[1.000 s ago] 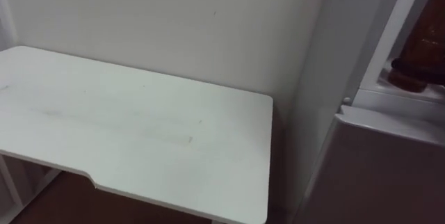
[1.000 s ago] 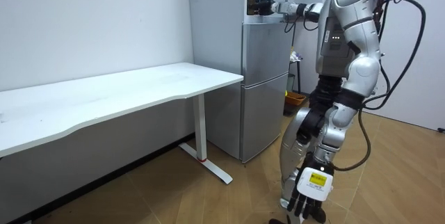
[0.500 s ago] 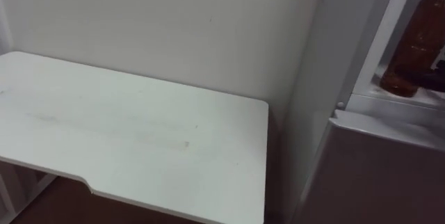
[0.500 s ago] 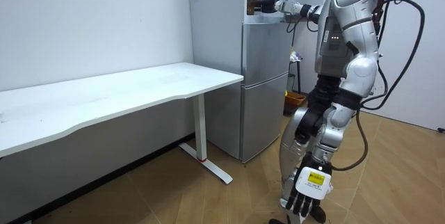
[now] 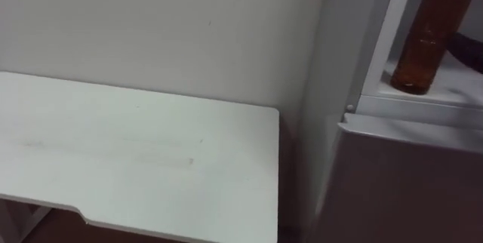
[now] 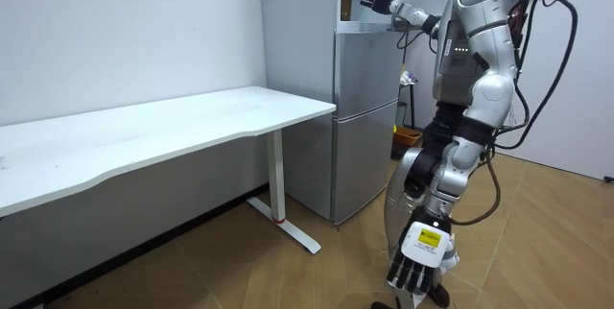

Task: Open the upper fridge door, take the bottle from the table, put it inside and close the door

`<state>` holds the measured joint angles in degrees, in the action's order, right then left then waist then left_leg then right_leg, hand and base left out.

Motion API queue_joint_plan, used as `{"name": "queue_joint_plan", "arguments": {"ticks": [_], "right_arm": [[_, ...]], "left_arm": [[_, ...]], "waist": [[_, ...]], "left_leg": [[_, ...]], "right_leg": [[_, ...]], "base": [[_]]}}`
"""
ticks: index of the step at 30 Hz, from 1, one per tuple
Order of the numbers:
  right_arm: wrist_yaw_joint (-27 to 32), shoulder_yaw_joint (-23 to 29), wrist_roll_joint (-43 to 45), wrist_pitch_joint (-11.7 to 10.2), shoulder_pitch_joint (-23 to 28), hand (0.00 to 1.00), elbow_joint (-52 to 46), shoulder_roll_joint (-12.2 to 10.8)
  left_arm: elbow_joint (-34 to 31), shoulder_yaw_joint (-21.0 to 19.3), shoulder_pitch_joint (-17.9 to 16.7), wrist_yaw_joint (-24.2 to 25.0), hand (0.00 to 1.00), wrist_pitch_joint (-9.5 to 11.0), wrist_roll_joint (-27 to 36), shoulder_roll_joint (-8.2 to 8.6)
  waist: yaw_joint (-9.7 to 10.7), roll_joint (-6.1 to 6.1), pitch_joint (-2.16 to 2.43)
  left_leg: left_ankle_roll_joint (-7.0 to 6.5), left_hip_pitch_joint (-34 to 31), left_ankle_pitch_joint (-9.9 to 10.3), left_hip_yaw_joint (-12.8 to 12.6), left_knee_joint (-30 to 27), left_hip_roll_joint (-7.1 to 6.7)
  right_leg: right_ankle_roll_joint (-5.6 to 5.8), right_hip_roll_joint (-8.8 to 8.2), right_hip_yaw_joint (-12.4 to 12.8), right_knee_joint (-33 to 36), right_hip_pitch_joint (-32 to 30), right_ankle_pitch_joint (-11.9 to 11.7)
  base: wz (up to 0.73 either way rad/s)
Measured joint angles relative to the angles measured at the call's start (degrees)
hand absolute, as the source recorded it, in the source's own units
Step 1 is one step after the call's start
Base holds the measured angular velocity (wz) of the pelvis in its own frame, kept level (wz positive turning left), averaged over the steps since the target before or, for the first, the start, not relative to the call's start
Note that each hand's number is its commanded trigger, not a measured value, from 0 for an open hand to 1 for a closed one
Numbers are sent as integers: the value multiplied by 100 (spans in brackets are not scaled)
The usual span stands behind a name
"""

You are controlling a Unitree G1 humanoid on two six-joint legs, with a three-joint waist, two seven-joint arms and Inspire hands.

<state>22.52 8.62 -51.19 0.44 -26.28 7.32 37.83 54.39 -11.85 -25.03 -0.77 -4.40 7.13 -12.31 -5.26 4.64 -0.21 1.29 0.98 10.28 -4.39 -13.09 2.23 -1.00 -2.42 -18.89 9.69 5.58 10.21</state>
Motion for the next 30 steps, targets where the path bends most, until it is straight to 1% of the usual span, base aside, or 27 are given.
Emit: {"name": "queue_joint_plan", "arguments": {"ticks": [1,2,3,4,5,6,7,8,9,10,12,13,14,15,18,19,20,22,23,25,27,29,30], "right_arm": [[61,34,32,-42,104,0,-121,-106],[153,153,119,-100,317,0,-392,-313],[257,198,258,-190,502,0,-581,-451],[287,198,276,-226,611,0,-667,-478],[316,203,376,-238,816,0,-870,-547],[336,204,501,-271,973,0,-1065,-705],[353,202,555,-308,1037,0,-1137,-796],[415,202,651,-395,1149,0,-1239,-963],[470,202,665,-454,1218,0,-1265,-1075],[508,202,677,-473,1243,0,-1265,-1110],[623,203,682,-494,1399,0,-1380,-1160],[634,203,681,-521,1451,0,-1439,-1165],[640,203,678,-614,1543,0,-1535,-1188],[660,203,678,-692,1645,0,-1620,-1208],[683,203,622,-770,1722,0,-1723,-1342],[676,204,582,-799,1749,0,-1747,-1350],[648,204,400,-865,1797,0,-1782,-1352],[542,214,126,-899,1829,0,-1784,-1393],[446,226,-7,-921,1829,0,-1798,-1468],[262,242,-139,-923,1869,0,-1819,-1593],[20,238,-397,-985,2146,0,-1948,-1786],[-156,225,-620,-1004,2370,0,-1972,-1942],[-247,225,-779,-1053,2494,0,-1974,-2043]], "left_arm": [[23,-2,2,-24,0,0,-24,27],[56,-6,17,-39,0,-1,-58,79],[84,-7,57,-38,0,-8,-60,131],[85,-1,78,-37,0,-13,-56,152],[71,30,105,-33,0,-10,-50,170],[69,60,116,-35,0,-3,-40,178],[69,91,123,-37,0,5,-26,178],[73,109,145,-36,0,39,7,190],[88,120,186,-36,0,95,2,199],[103,128,211,-36,0,124,-12,202],[164,130,254,-35,0,255,-58,226],[178,130,255,-35,0,275,-56,231],[232,132,257,-37,0,311,-48,235],[313,137,272,-61,0,315,-41,240],[530,177,301,-143,0,319,-17,268],[542,201,302,-145,0,318,-9,270],[542,203,302,-138,0,319,14,277],[542,197,302,-130,0,322,13,277],[543,198,303,-107,0,322,13,281],[549,195,305,-75,0,337,11,291],[548,203,316,-75,0,356,-9,300],[545,230,366,-78,0,356,-5,302],[546,331,391,-85,0,356,0,305]], "waist": [[-1,-14,6],[7,-32,16],[27,-77,2],[33,-91,2],[37,-105,16],[50,-132,23],[49,-153,19],[64,-184,21],[74,-199,10],[73,-206,7],[66,-229,18],[64,-232,20],[69,-235,18],[74,-236,17],[96,-224,8],[99,-224,7],[102,-226,8],[138,-222,14],[172,-219,13],[195,-260,40],[199,-284,51],[209,-275,47],[206,-297,38]], "left_leg": [[0,19,5,-17,7,3],[2,32,8,-34,18,4],[0,33,9,-52,16,5],[-1,33,10,-59,17,5],[-1,26,9,-80,26,6],[-1,41,9,-110,32,12],[-1,57,9,-124,38,13],[-2,69,10,-146,41,14],[-2,73,10,-161,43,14],[-2,75,10,-169,45,15],[-4,86,12,-195,49,19],[-4,88,14,-196,49,20],[-1,93,19,-203,50,25],[0,111,20,-208,58,28],[2,190,20,-315,133,45],[0,188,21,-330,133,47],[-1,187,33,-350,134,50],[-2,204,51,-376,132,55],[-3,216,60,-403,133,60],[0,254,82,-461,136,71],[10,287,109,-498,140,85],[13,288,111,-498,146,87],[13,314,111,-510,161,86]], "right_leg": [[4,-1,27,-1,2,2],[13,-3,66,-1,-2,8],[13,-4,78,1,-10,8],[14,-4,85,3,-21,9],[17,0,110,3,-51,11],[16,12,142,1,-55,10],[16,26,155,4,-49,10],[16,26,176,10,-49,10],[16,25,191,14,-57,9],[16,26,200,15,-62,9],[16,31,234,12,-66,9],[16,33,237,12,-64,9],[16,40,245,11,-58,9],[16,43,249,13,-45,9],[16,48,334,8,-52,9],[16,45,346,8,-61,10],[17,39,379,12,-76,11],[20,20,412,16,-81,12],[20,23,441,18,-84,12],[19,50,459,27,-75,11],[19,52,462,23,-41,11],[19,54,482,24,-39,10],[19,62,506,23,-31,10]], "base": [[-19],[-11],[-8],[-7],[-11],[-12],[-12],[-8],[-8],[-7],[-6],[-4],[0],[-4],[-14],[-14],[-11],[-11],[-13],[-16],[-9],[0],[-5]]}}
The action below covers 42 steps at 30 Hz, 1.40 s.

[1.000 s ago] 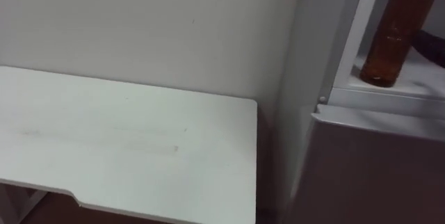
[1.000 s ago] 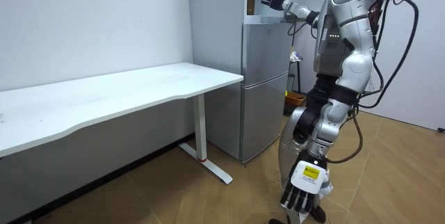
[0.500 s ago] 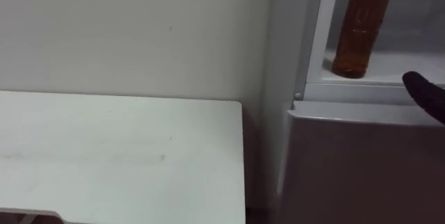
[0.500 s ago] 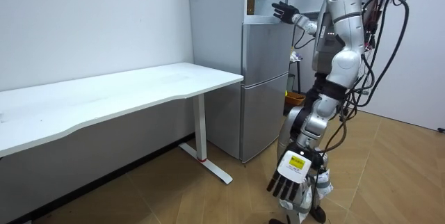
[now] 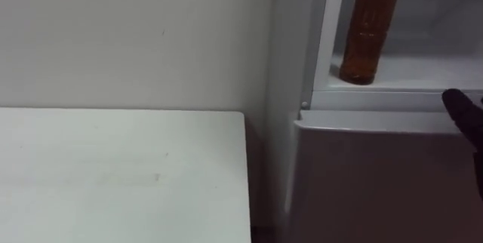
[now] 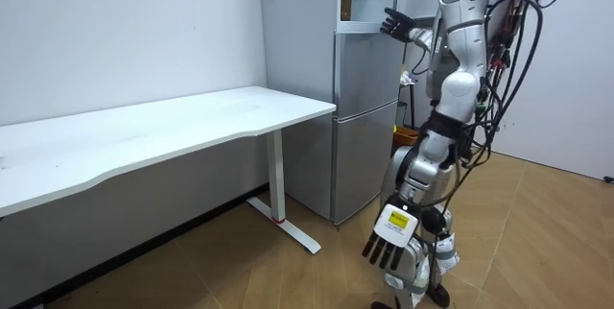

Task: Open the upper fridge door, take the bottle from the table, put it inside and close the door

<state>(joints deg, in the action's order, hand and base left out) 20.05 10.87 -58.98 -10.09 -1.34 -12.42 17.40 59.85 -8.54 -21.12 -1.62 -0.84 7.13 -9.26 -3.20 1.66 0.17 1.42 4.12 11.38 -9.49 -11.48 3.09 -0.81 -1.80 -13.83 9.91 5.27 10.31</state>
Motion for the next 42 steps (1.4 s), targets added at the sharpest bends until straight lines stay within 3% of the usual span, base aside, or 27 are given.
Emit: {"name": "queue_joint_plan", "arguments": {"ticks": [3,8,12,17,24,34,36,42], "right_arm": [[-271,-49,-138,-64,209,0,25,-159],[-958,-284,-302,26,790,0,346,-209],[-1725,-338,-1449,112,1157,0,763,-491],[-2405,-346,-2242,148,1386,0,1307,-680],[-3029,-348,-2367,228,1443,0,2003,-689],[-3344,-357,-2271,262,1659,0,3286,-852],[-3454,-410,-2139,263,1662,0,3925,-851],[-3439,-445,-1938,305,1755,0,5371,-897]], "left_arm": [[56,197,30,3,0,1,-1,39],[-28,294,29,13,0,12,-3,129],[-14,308,37,75,0,88,17,135],[-11,325,65,122,0,119,25,136],[142,325,151,110,0,121,20,135],[115,322,160,102,0,144,18,135],[207,322,190,62,0,237,39,125],[333,308,423,51,0,261,144,121]], "waist": [[-21,-88,-50],[24,-190,-10],[120,-252,13],[138,-243,23],[167,-256,34],[270,-243,39],[297,-206,40],[318,-170,31]], "left_leg": [[6,121,17,-127,64,12],[0,-9,32,-232,57,13],[-8,-105,37,-267,-5,21],[-16,-131,43,-296,-30,17],[-17,8,61,-300,16,19],[-19,-28,63,-293,12,18],[-18,-17,63,-296,16,17],[-19,47,66,-286,47,10]], "right_leg": [[5,26,130,-16,37,3],[13,25,267,88,-201,12],[17,0,259,83,-283,6],[20,-2,267,79,-309,8],[27,25,284,79,-198,16],[23,21,268,78,-239,12],[24,20,263,72,-229,13],[32,12,301,88,-201,29]], "base": [[-19],[-13],[-4],[-2],[0],[0],[0],[-2]]}}
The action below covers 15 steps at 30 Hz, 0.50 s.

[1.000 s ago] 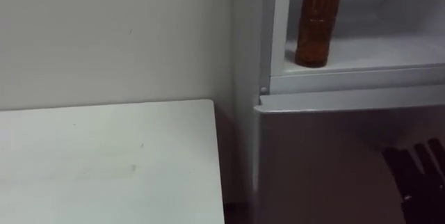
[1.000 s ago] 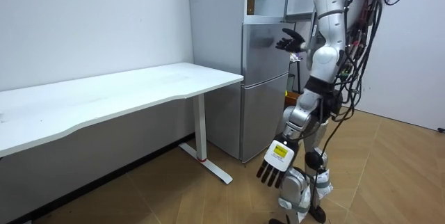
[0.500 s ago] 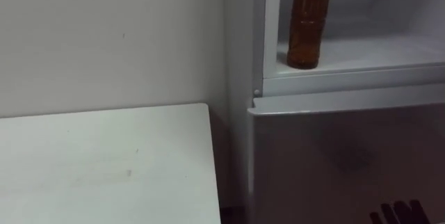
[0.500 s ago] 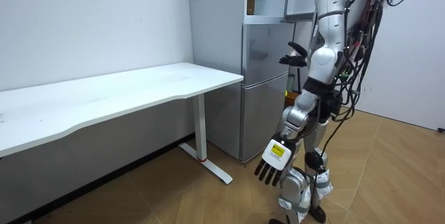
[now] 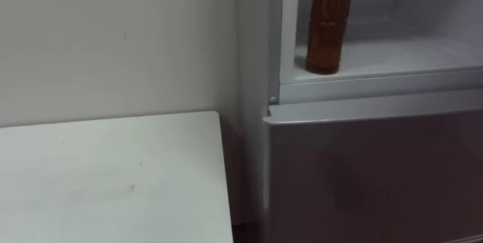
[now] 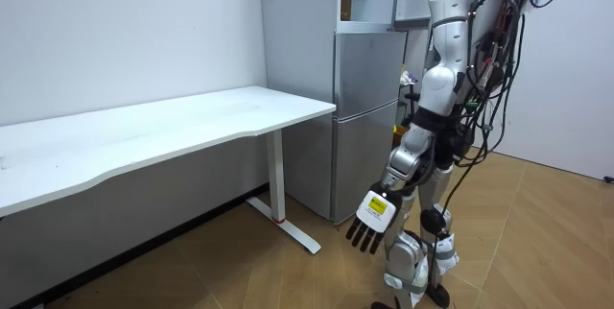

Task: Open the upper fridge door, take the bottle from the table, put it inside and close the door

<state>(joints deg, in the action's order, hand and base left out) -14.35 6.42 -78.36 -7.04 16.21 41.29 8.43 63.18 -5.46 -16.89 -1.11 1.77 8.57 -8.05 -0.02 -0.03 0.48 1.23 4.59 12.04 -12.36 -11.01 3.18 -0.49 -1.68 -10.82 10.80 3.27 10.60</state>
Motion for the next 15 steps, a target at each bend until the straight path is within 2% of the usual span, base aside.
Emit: {"name": "queue_joint_plan", "arguments": {"ticks": [3,4,6,10,12,15], "right_arm": [[22,-4,234,136,80,0,517,12],[56,-5,331,160,79,0,615,21],[89,-38,906,162,15,0,1195,57],[109,-118,1616,240,26,0,1973,53],[106,-132,1875,388,55,0,2304,48],[104,-107,2239,498,50,0,2633,31]], "left_arm": [[23,6,41,-69,0,1,13,-12],[22,18,41,-78,0,2,58,-16],[51,92,68,-105,0,7,100,-39],[47,117,122,-109,0,23,91,-40],[45,116,136,-114,0,22,83,-40],[71,113,110,-121,0,16,78,-39]], "waist": [[82,26,-7],[106,-8,-29],[161,5,-24],[150,-12,-31],[150,-18,-35],[153,-26,-33]], "left_leg": [[0,1,1,-8,17,1],[0,-3,1,-11,19,2],[0,10,2,-14,22,3],[0,9,2,-9,27,0],[0,5,2,-9,41,1],[0,9,2,-11,53,-2]], "right_leg": [[1,8,9,3,-8,2],[0,12,17,1,-10,2],[0,25,66,1,-6,1],[0,19,50,-3,-3,0],[-1,21,50,-7,-10,1],[0,18,37,-10,-8,1]], "base": [[0],[-3],[-4],[0],[0],[0]]}}
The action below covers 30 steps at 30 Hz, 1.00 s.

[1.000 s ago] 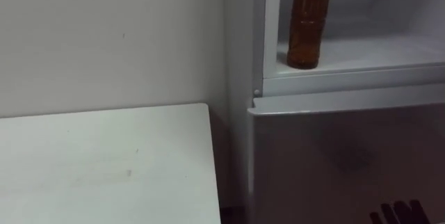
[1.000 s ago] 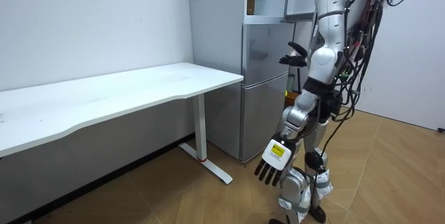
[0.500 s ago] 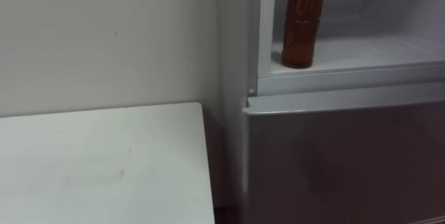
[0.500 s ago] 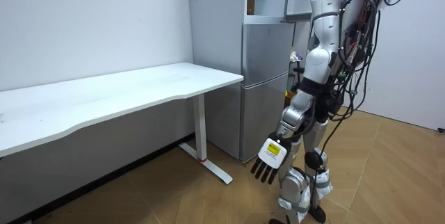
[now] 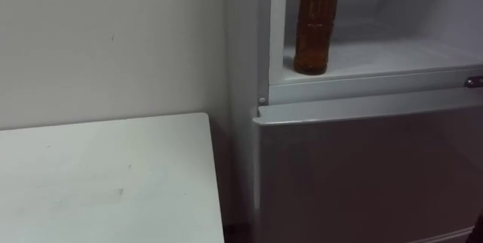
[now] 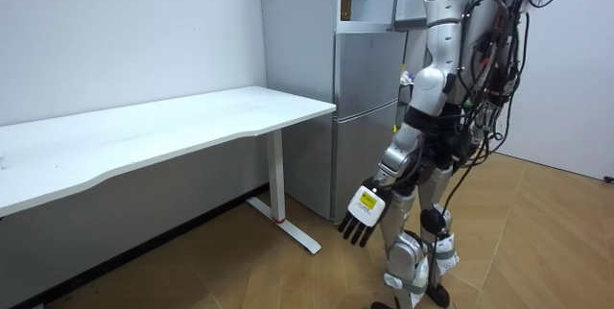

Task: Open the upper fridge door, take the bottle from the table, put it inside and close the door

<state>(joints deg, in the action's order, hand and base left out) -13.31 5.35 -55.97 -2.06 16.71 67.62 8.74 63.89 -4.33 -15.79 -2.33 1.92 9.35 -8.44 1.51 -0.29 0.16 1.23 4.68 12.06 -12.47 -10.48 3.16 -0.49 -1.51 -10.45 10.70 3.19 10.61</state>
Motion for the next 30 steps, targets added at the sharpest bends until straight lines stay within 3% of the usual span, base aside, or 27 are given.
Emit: {"name": "queue_joint_plan", "arguments": {"ticks": [5,10,15,22,30], "right_arm": [[-4,-20,880,147,-82,0,184,-50],[174,-73,2684,83,-452,0,182,78],[631,-692,4026,69,-800,0,-152,186],[765,-845,4264,3,-881,0,-124,64],[902,-401,4254,0,-764,0,-108,18]], "left_arm": [[31,1,26,-48,0,-19,-50,11],[35,22,60,-72,0,-26,-160,7],[-72,128,132,-99,0,-27,-164,3],[-86,104,158,-99,0,-24,-139,5],[-78,-26,118,-46,0,-37,-113,-2]], "waist": [[12,-8,-4],[-32,5,-15],[-128,13,-17],[-195,55,-18],[-158,159,-38]], "left_leg": [[0,14,-1,4,3,-1],[-2,-5,-1,1,-20,-3],[-1,-42,-2,26,-23,-3],[-1,-88,-3,77,-25,-14],[-4,-19,-4,100,8,-70]], "right_leg": [[0,1,0,-9,12,0],[0,-2,13,1,-3,-1],[0,-4,-50,-9,-8,0],[3,-9,-84,-86,4,0],[62,-50,-90,-108,87,45]], "base": [[0],[0],[4],[4],[2]]}}
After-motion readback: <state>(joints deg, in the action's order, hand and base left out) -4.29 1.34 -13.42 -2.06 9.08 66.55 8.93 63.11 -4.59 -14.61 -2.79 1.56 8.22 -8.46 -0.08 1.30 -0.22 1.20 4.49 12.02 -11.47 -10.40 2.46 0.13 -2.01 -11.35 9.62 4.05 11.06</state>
